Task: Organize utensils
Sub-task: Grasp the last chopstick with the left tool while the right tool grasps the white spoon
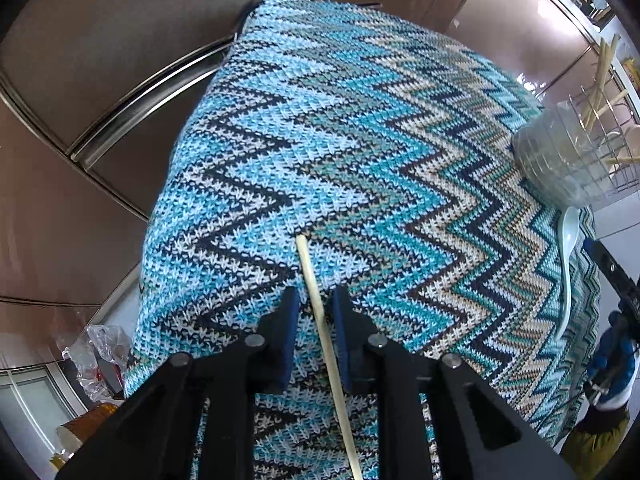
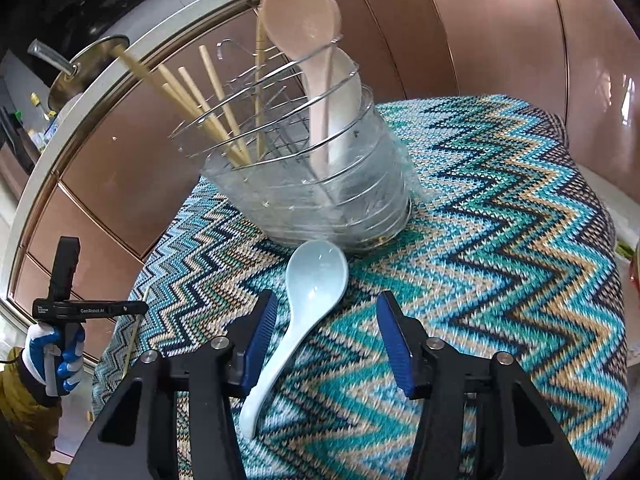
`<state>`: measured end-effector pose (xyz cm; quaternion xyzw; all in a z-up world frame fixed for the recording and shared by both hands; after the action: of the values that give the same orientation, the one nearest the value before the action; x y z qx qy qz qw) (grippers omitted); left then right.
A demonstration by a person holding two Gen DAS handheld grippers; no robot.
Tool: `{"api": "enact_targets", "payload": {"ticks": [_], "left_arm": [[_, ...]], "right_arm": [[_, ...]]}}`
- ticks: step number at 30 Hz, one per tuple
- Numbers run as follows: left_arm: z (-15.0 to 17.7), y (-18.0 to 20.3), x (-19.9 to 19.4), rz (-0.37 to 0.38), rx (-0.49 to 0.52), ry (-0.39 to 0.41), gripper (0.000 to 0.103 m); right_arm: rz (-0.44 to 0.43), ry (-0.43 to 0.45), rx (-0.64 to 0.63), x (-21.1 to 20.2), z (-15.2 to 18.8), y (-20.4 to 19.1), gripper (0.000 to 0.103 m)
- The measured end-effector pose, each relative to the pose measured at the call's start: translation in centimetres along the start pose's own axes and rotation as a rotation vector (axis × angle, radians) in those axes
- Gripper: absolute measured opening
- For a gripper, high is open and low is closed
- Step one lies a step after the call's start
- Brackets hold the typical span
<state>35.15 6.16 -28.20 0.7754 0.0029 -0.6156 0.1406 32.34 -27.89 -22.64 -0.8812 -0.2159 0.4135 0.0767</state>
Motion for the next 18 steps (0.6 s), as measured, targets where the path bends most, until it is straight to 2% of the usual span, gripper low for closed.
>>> {"api": "enact_targets", "payload": {"ticks": [5,13,15,18], "left_arm": [[-0.6,0.2,0.3,-0.006,0.006,-0.043,0.015],[-1.1,0.7,0.6,-0.03,0.035,-0.064,0.014],[-1.0,1.0,0.6,-0.04,0.042,-0.063,0.014],[-1.0,1.2,0.7,-0.049,0.042,-0.062,0.014]], "right_arm": [[-0.034,-0.027,-0.005,1.6,-0.8,0.7,0.048],[-0.087,-0.054,-0.02,3.4,-1.8,1.4,0.026],[-0.09,-0.068,-0.038,3.5,-1.9,1.4,0.016],[-0.088,-0.082,-0.065,3.9,-2.1,0.9,0.008]]}}
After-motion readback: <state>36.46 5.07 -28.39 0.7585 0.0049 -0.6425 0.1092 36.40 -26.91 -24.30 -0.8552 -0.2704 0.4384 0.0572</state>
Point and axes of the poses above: each gripper's, at about its wrist camera, not at the fingertips, and x roughly the way its jaws point, y to its right, z to its underside, the point moved 2 cm from there along x, roughly the way its jaws point, and after that the axes turned 13 degrees about -x, right-handed, at the moved point
